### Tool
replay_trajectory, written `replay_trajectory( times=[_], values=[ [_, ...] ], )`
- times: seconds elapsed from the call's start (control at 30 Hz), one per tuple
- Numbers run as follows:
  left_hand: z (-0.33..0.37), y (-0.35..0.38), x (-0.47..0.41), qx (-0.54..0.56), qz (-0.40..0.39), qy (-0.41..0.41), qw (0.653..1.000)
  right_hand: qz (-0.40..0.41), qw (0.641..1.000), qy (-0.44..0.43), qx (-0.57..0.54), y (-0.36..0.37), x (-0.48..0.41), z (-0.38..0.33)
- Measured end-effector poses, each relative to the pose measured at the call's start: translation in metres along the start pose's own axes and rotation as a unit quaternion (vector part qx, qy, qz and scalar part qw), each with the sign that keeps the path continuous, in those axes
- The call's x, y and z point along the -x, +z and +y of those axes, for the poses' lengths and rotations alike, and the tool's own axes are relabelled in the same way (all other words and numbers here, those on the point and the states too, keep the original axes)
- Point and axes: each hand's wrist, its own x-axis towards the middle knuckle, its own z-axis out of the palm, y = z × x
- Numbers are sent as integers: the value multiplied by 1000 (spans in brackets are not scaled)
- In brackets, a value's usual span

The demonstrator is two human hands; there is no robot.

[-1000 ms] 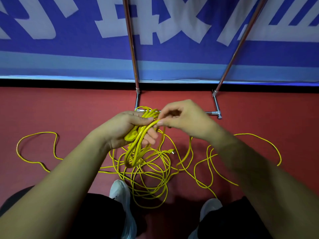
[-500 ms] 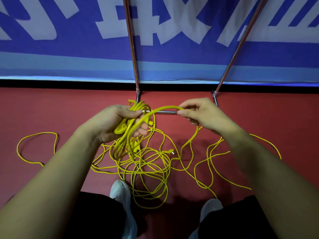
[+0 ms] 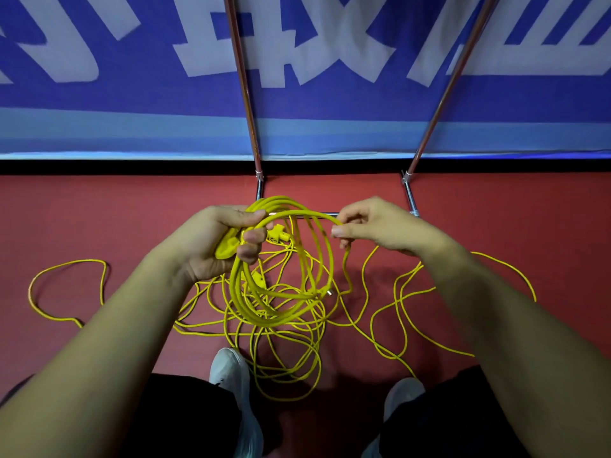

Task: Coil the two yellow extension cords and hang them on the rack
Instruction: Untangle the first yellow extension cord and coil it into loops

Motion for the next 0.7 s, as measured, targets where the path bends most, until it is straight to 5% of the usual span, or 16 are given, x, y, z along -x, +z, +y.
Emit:
replay_trajectory(
  times=[0.13, 0.37, 0.7],
  values=[
    [-2, -8, -4, -39, -7, 4, 999, 66, 992, -25, -104, 5, 0, -12],
    [-9, 2, -4, -105, -32, 1, 994, 52, 992, -99, 54, 25, 4, -47],
    [-4, 15, 4, -107, -79, -2, 991, 34, 994, -47, 92, 5, -1, -15]
  ],
)
